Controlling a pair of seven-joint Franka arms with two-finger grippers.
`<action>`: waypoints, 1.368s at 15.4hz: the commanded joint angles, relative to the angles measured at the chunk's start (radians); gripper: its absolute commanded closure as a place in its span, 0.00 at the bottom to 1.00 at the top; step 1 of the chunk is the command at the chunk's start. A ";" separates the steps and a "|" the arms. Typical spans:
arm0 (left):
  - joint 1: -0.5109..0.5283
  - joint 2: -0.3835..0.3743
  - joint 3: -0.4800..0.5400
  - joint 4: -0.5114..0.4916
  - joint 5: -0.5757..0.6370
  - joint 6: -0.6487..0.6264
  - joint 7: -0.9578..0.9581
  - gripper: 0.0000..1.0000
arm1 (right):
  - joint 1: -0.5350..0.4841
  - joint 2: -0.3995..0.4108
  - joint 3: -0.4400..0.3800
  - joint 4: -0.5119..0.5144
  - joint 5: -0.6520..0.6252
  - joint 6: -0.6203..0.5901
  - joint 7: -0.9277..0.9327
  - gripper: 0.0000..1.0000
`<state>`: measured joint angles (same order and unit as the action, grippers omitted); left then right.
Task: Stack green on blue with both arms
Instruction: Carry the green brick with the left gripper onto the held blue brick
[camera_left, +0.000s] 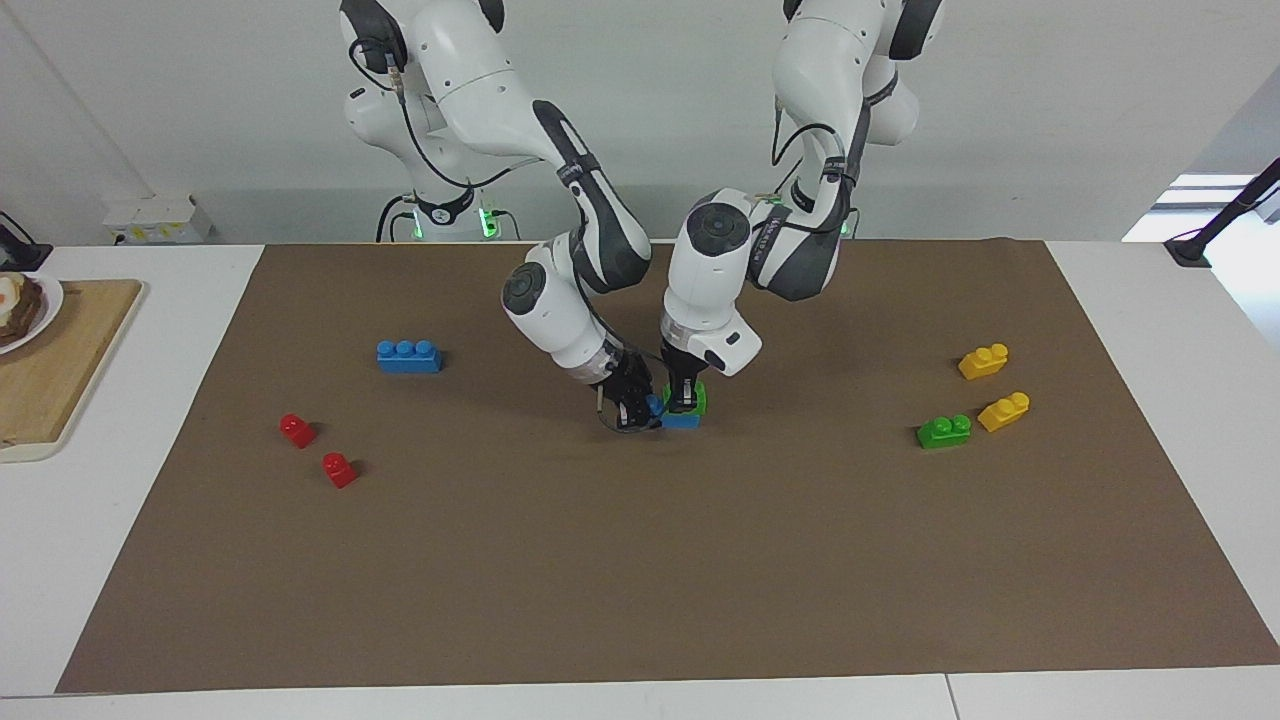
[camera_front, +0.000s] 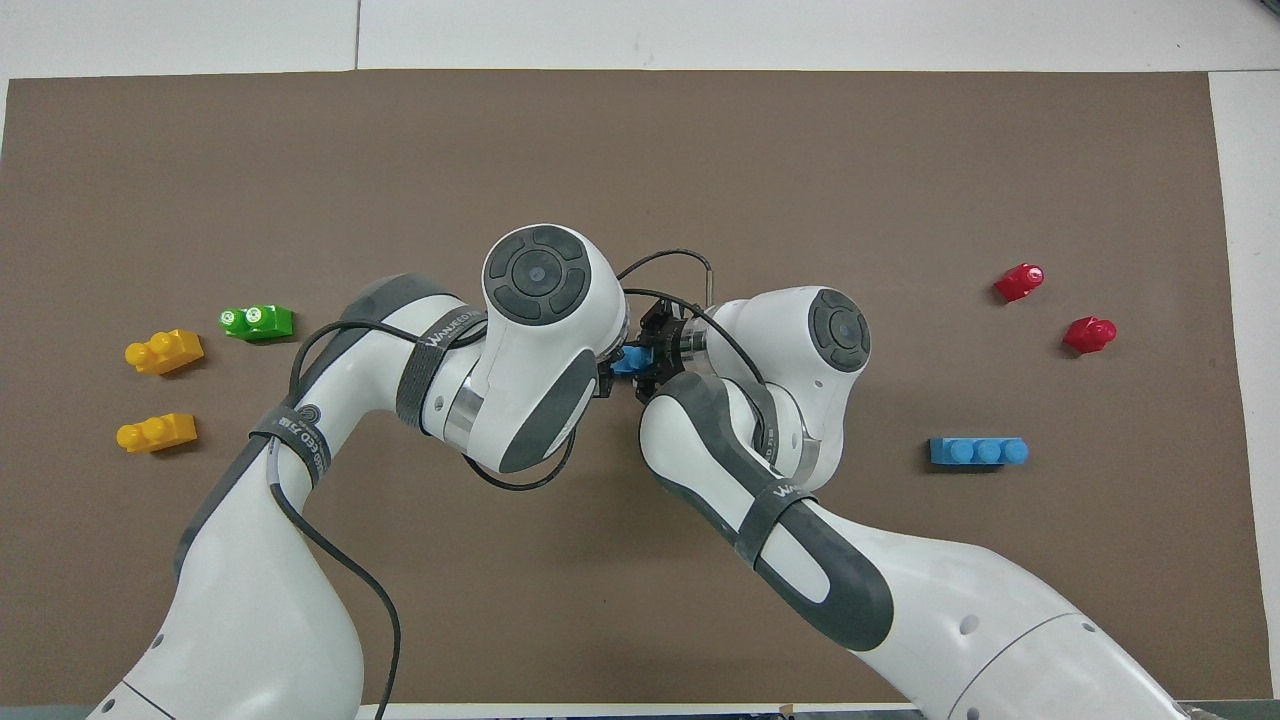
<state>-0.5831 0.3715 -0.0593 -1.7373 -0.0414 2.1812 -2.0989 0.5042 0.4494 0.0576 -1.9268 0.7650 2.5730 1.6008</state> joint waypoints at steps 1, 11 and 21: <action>-0.006 -0.019 0.013 -0.074 0.012 0.025 0.034 1.00 | 0.001 0.008 -0.001 -0.020 0.028 0.042 -0.035 1.00; -0.014 -0.022 0.012 -0.120 0.012 0.097 0.092 1.00 | -0.001 0.008 -0.001 -0.020 0.028 0.044 -0.035 1.00; -0.017 -0.017 0.013 -0.119 0.011 0.074 0.082 1.00 | -0.004 0.009 -0.001 -0.018 0.028 0.044 -0.035 1.00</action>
<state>-0.5894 0.3553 -0.0655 -1.8236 -0.0427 2.2699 -2.0161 0.5044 0.4492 0.0583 -1.9277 0.7660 2.5750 1.6008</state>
